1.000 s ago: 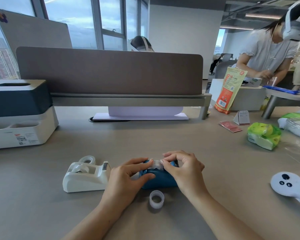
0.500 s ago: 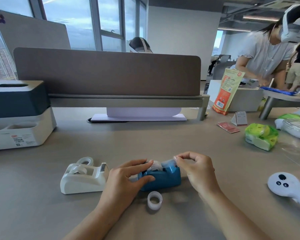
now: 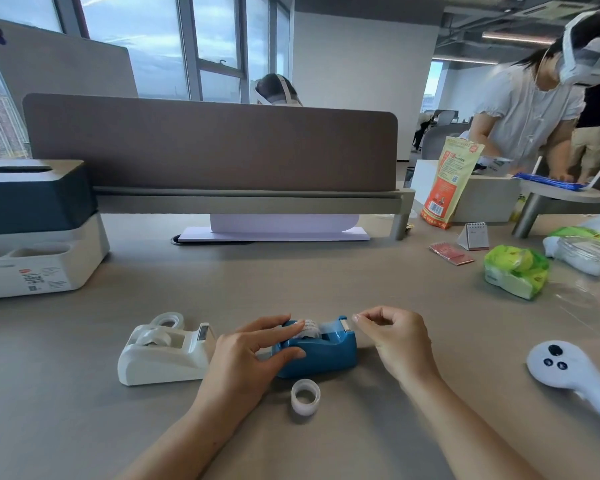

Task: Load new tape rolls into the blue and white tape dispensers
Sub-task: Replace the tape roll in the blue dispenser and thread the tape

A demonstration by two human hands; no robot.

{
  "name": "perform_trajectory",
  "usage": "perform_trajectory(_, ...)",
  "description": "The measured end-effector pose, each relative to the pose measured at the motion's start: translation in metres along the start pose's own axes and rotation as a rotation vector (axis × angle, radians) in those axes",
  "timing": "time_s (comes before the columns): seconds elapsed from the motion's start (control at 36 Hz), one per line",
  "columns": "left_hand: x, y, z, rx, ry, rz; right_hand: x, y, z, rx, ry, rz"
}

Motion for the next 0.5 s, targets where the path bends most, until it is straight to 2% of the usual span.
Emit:
perform_trajectory(0.28,0.0007,0.0001,-0.0011,-0.002,-0.01,0.012,0.0053,0.003,0.0026,0.015,-0.023,0.045)
perform_trajectory(0.5,0.0015,-0.0034,-0.0016,-0.016,-0.017,0.014,-0.0027,-0.005,0.007,-0.085,-0.012,0.064)
Point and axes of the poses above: each hand's wrist, its own z-axis away from the middle knuckle, its own x-axis out of the palm, y = z × x, the point moved 6 cm from there along -z, towards the middle knuckle, and after that the axes turned 3 degrees about z, right-handed, at the moved point
